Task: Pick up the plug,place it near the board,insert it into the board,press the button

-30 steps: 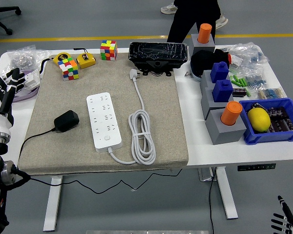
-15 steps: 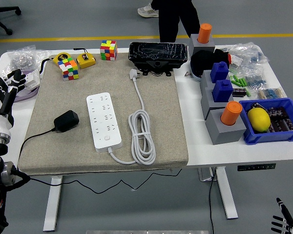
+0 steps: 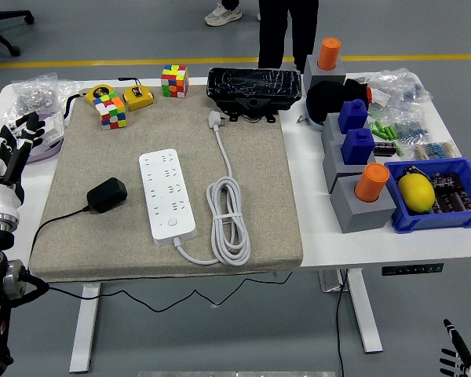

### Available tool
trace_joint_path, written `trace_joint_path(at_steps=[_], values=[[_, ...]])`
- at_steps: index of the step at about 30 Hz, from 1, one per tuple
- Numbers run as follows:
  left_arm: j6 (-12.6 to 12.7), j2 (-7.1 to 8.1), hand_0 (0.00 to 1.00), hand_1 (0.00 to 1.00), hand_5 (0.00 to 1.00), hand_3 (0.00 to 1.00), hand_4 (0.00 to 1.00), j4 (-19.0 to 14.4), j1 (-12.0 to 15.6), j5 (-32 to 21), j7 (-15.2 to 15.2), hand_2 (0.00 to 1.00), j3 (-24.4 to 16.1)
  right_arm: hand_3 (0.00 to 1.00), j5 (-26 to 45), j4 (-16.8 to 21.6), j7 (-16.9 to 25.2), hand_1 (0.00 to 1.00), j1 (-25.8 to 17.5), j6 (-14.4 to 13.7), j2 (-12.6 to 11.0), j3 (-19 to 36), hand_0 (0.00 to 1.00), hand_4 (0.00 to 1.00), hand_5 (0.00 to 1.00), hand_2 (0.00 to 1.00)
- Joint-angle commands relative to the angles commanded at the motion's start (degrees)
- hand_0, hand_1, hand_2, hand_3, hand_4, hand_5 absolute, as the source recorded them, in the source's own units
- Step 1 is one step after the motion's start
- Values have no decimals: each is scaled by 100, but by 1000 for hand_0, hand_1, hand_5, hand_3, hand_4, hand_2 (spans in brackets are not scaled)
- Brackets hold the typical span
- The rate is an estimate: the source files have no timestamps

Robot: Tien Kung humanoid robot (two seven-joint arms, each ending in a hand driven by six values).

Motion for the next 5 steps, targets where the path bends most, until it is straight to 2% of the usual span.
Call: trace_joint_path(at_steps=[1, 2, 5], values=[[-4, -2, 736, 746, 730, 730, 998, -2, 11, 9, 3, 717, 1, 865, -79, 0, -22, 882, -10, 58, 7, 63, 915, 998, 998, 866], [-8, 0, 736, 746, 723, 732, 998, -1, 14, 15, 7, 717, 1, 919, -128, 0, -31, 936, -15, 89, 11, 105, 988, 998, 998, 922], [-27, 16, 736, 746, 723, 732, 998, 2, 9, 43, 24, 717, 22, 919, -361, 0, -86, 936, -20, 243, 23, 326, 988, 998, 998, 922]])
